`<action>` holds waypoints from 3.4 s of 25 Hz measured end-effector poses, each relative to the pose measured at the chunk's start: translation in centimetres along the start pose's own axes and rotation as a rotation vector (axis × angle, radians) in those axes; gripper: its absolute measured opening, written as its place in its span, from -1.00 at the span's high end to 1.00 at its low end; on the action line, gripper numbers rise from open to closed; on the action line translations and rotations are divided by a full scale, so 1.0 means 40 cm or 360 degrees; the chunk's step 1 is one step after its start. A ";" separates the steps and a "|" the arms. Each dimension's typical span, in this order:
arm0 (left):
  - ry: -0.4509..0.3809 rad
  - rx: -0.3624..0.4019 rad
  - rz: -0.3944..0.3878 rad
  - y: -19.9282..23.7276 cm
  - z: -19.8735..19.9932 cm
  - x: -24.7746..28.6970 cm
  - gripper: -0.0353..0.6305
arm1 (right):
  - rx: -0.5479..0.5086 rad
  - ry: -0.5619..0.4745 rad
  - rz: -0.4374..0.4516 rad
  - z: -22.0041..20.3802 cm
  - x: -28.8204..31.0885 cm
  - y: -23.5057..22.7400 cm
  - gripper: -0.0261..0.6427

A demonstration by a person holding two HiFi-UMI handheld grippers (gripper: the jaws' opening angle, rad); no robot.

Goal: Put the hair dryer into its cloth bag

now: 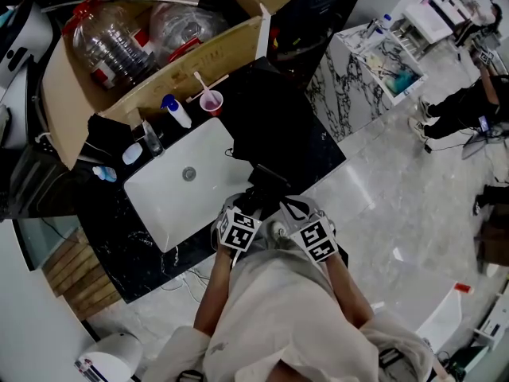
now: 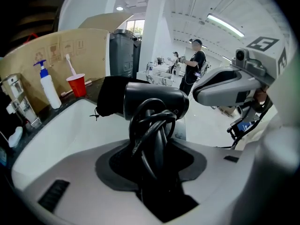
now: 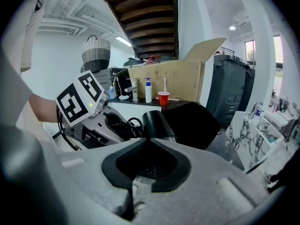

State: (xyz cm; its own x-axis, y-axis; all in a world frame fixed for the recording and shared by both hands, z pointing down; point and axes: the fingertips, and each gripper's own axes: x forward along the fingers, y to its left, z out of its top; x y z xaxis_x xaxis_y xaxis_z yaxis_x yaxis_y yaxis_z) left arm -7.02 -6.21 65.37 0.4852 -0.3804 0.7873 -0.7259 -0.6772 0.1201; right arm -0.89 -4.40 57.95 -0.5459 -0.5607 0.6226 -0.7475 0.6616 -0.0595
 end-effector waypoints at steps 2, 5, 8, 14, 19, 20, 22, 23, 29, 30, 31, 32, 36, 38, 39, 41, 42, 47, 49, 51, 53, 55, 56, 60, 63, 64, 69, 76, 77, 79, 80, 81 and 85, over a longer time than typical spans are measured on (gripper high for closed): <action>-0.0013 -0.0005 0.0006 0.012 0.005 -0.011 0.31 | -0.0009 0.0004 -0.0002 0.008 0.008 0.003 0.87; -0.0029 -0.0011 0.0011 0.030 0.010 -0.024 0.31 | -0.0020 0.0005 -0.0008 0.023 0.020 0.009 0.87; -0.0033 -0.0017 0.0009 0.047 0.005 -0.035 0.32 | -0.0032 -0.0004 -0.0021 0.041 0.031 0.015 0.87; -0.0025 -0.0042 0.0014 0.082 -0.007 -0.047 0.31 | -0.0061 -0.0024 -0.0075 0.079 0.053 -0.006 0.87; -0.0021 -0.0091 0.0040 0.100 -0.020 -0.055 0.31 | -0.0129 0.0003 -0.0112 0.085 0.068 -0.040 0.87; -0.0019 -0.0102 0.0049 0.104 -0.023 -0.056 0.31 | -0.0139 0.0009 -0.0113 0.083 0.072 -0.048 0.87; -0.0017 -0.0127 0.0071 0.110 -0.030 -0.056 0.31 | -0.0155 0.0015 -0.0101 0.080 0.080 -0.061 0.87; -0.0017 -0.0140 0.0083 0.111 -0.032 -0.057 0.31 | -0.0165 0.0019 -0.0091 0.078 0.083 -0.067 0.87; -0.0017 -0.0242 0.0147 0.103 -0.040 -0.062 0.31 | -0.0317 0.0041 -0.0031 0.067 0.100 -0.099 0.87; -0.0016 -0.0260 0.0160 0.101 -0.041 -0.063 0.31 | -0.0340 0.0051 -0.0030 0.063 0.103 -0.109 0.87; -0.0014 -0.0276 0.0173 0.098 -0.041 -0.064 0.31 | -0.0357 0.0062 -0.0027 0.061 0.105 -0.119 0.87; -0.0012 -0.0290 0.0186 0.096 -0.041 -0.065 0.31 | -0.0375 0.0075 -0.0021 0.057 0.108 -0.129 0.87; 0.0000 -0.0333 0.0227 0.083 -0.040 -0.066 0.31 | -0.0456 0.0129 0.0021 0.033 0.123 -0.158 0.85; 0.0003 -0.0348 0.0241 0.077 -0.038 -0.064 0.31 | -0.0493 0.0160 0.0036 0.018 0.132 -0.173 0.84; 0.0004 -0.0356 0.0247 0.073 -0.037 -0.063 0.31 | -0.0525 0.0177 0.0034 0.010 0.137 -0.182 0.84; 0.0004 -0.0369 0.0263 0.067 -0.036 -0.063 0.31 | -0.0659 0.0229 -0.0001 -0.008 0.148 -0.202 0.83; 0.0006 -0.0376 0.0272 0.064 -0.036 -0.062 0.31 | -0.0750 0.0266 -0.0024 -0.019 0.154 -0.212 0.83; 0.0032 -0.0404 0.0306 0.052 -0.039 -0.059 0.31 | -0.0905 0.0383 0.0021 -0.056 0.183 -0.230 0.78; 0.0031 -0.0412 0.0314 0.049 -0.037 -0.059 0.31 | -0.0921 0.0408 0.0036 -0.063 0.191 -0.235 0.77; 0.0034 -0.0423 0.0323 0.048 -0.038 -0.059 0.31 | -0.0946 0.0432 0.0044 -0.070 0.199 -0.240 0.76; 0.0043 -0.0432 0.0331 0.045 -0.042 -0.058 0.31 | -0.0980 0.0462 0.0036 -0.079 0.209 -0.248 0.76; 0.0052 -0.0432 0.0336 0.045 -0.045 -0.057 0.31 | -0.1020 0.0484 0.0017 -0.085 0.218 -0.256 0.76; 0.0056 -0.0431 0.0336 0.044 -0.045 -0.056 0.31 | -0.1035 0.0487 0.0012 -0.085 0.222 -0.258 0.77; 0.0056 -0.0420 0.0327 0.043 -0.043 -0.054 0.31 | -0.0991 0.0441 0.0015 -0.065 0.221 -0.260 0.88; 0.0056 -0.0403 0.0314 0.040 -0.040 -0.053 0.31 | -0.0860 0.0360 0.0005 -0.034 0.202 -0.265 0.88; 0.0056 -0.0397 0.0308 0.038 -0.039 -0.053 0.31 | -0.0822 0.0335 -0.0003 -0.024 0.194 -0.268 0.89; 0.0061 -0.0360 0.0271 0.033 -0.028 -0.047 0.31 | -0.0731 0.0230 -0.0041 0.022 0.167 -0.278 0.89; 0.0077 -0.0292 0.0212 0.020 -0.005 -0.029 0.31 | -0.0663 0.0143 -0.0043 0.064 0.148 -0.278 0.89; 0.0078 -0.0286 0.0203 0.018 -0.002 -0.027 0.31 | -0.0654 0.0134 -0.0044 0.068 0.146 -0.278 0.89; 0.0080 -0.0273 0.0182 0.013 0.004 -0.022 0.31 | -0.0630 0.0113 -0.0047 0.077 0.142 -0.279 0.89; 0.0082 -0.0264 0.0171 0.011 0.006 -0.020 0.31 | -0.0617 0.0102 -0.0049 0.081 0.139 -0.280 0.89; 0.0085 -0.0255 0.0160 0.008 0.008 -0.018 0.31 | -0.0606 0.0091 -0.0053 0.085 0.137 -0.281 0.89; 0.0096 -0.0213 0.0119 -0.007 0.017 -0.010 0.31 | -0.0562 0.0048 -0.0064 0.102 0.127 -0.289 0.89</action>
State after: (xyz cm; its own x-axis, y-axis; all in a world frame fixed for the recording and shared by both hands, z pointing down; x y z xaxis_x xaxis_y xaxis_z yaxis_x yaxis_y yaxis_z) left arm -6.68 -6.32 64.60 0.4002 -0.3855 0.8314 -0.8193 -0.5570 0.1361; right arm 3.41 -16.93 58.61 -0.5032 -0.5782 0.6423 -0.5883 0.7736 0.2355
